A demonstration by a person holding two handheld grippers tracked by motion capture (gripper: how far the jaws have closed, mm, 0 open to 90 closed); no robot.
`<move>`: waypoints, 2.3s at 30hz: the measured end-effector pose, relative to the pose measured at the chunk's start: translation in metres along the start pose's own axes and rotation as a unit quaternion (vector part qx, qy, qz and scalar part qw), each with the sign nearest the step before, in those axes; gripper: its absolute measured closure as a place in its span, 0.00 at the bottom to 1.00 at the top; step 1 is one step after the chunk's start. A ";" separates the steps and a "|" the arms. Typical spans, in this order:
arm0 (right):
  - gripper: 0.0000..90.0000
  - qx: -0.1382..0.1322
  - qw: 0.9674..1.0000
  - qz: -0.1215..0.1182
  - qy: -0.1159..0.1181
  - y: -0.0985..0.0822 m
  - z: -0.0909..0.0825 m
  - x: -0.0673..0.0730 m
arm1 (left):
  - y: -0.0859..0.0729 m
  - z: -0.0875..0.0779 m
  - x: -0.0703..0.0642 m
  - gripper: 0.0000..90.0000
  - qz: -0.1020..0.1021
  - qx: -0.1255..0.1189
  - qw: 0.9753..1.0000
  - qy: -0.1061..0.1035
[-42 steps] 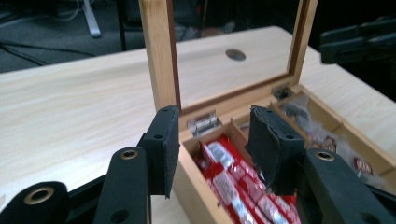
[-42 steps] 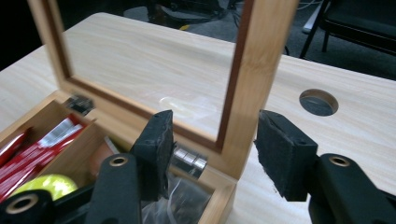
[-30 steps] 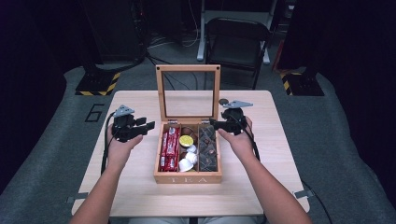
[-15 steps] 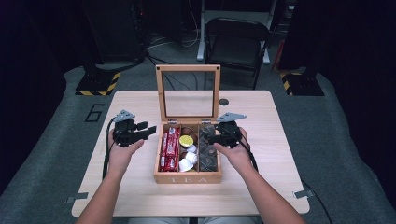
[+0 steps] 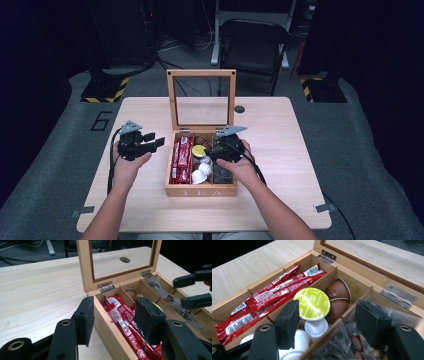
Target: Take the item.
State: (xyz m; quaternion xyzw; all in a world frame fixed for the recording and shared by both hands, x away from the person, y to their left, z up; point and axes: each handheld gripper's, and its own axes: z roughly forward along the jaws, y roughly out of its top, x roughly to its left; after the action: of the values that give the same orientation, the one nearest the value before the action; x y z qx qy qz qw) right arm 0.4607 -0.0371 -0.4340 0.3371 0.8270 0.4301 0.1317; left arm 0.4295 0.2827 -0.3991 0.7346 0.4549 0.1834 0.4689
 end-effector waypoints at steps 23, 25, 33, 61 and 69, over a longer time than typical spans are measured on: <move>0.30 0.036 0.999 -0.002 0.025 0.008 0.045 0.002 | -0.001 -0.005 0.001 0.56 -0.002 -0.007 1.000 0.002; 0.30 0.040 0.999 0.000 0.027 0.007 0.046 0.003 | -0.001 -0.005 0.000 0.56 0.000 -0.005 1.000 0.002; 0.30 0.051 0.998 0.003 0.031 0.007 0.055 0.006 | -0.001 -0.003 -0.003 0.56 0.008 -0.001 1.000 0.003; 0.41 0.061 0.996 0.027 0.053 0.008 0.061 0.002 | -0.001 -0.005 -0.002 0.56 0.005 -0.007 1.000 0.006; 0.41 0.059 0.997 0.016 0.037 0.008 0.059 0.006 | -0.001 -0.005 -0.002 0.56 0.005 -0.007 1.000 0.007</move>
State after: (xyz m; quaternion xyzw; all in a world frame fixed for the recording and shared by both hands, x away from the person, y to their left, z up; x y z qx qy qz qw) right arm 0.4898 0.0072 -0.4618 0.3409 0.8501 0.3946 0.0738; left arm 0.4244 0.2841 -0.3971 0.7327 0.4529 0.1941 0.4694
